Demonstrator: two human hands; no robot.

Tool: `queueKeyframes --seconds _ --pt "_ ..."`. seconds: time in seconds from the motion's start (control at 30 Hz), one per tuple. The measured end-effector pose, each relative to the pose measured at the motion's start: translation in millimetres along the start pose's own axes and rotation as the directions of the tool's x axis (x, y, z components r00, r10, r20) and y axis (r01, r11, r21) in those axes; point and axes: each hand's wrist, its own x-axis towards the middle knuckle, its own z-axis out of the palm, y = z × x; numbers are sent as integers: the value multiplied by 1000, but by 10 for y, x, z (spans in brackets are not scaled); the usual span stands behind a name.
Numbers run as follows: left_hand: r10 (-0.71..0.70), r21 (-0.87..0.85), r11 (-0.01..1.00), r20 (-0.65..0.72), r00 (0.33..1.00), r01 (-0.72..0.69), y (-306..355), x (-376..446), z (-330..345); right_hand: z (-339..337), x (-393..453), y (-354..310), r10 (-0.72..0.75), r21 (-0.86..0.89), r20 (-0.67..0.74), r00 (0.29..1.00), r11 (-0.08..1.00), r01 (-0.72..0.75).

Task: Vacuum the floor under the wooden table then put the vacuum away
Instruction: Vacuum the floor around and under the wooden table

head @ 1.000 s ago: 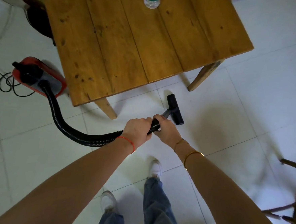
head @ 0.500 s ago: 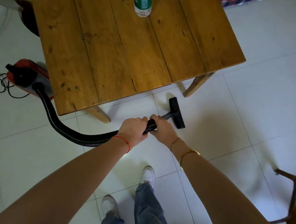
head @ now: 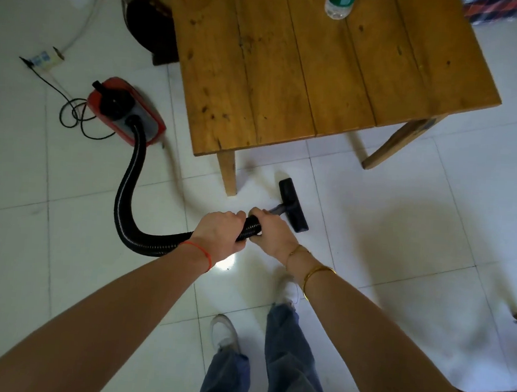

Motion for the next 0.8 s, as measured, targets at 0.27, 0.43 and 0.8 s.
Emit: queueKeyframes --seconds 0.27,0.43,0.8 --pt "-49 7 999 48 998 49 -651 -826 294 815 -79 -772 -46 34 20 999 998 45" --pt "-67 11 998 53 996 66 -849 -1116 376 1077 -104 -1029 -53 30 27 998 998 52" --pt "-37 -47 998 36 999 38 -416 -855 371 859 -207 -515 -70 39 0 998 997 70"
